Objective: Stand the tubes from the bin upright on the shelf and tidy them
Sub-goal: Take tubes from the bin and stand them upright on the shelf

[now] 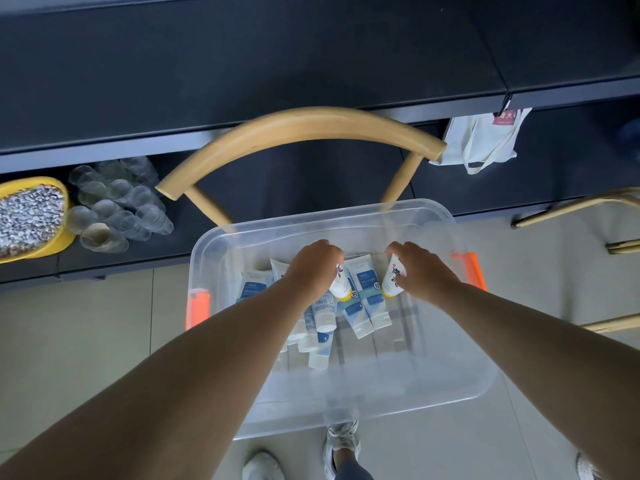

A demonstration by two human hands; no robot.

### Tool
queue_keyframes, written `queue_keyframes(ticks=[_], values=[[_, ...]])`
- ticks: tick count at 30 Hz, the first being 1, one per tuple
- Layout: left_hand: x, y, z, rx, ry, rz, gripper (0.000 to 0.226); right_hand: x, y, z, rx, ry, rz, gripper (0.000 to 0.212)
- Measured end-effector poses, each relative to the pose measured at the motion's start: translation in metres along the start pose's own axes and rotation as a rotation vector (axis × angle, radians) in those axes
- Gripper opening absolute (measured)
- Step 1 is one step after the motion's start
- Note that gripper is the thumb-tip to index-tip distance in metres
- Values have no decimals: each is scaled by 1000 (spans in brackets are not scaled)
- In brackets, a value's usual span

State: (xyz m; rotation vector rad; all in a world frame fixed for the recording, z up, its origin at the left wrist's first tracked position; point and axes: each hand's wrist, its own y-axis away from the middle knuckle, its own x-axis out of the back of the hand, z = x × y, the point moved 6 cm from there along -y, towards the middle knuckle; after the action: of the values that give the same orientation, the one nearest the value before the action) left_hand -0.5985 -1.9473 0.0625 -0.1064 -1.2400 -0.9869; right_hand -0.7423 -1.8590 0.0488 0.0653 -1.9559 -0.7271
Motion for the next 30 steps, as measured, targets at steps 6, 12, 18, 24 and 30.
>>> queue_keyframes(ticks=[6,12,18,24,30], values=[[-4,0,3,-11,53,-44,39,2,1,-4,59,16,-79,45],[-9,4,-5,-102,2,-272,67,8,7,-18,325,231,-314,53],[1,0,1,-204,-221,-90,37,6,-2,-11,447,574,-360,42],[0,2,4,-266,-337,-118,28,0,-14,-1,390,642,-290,18],[35,19,7,-171,-218,-7,22,39,9,-8,281,519,-145,18]])
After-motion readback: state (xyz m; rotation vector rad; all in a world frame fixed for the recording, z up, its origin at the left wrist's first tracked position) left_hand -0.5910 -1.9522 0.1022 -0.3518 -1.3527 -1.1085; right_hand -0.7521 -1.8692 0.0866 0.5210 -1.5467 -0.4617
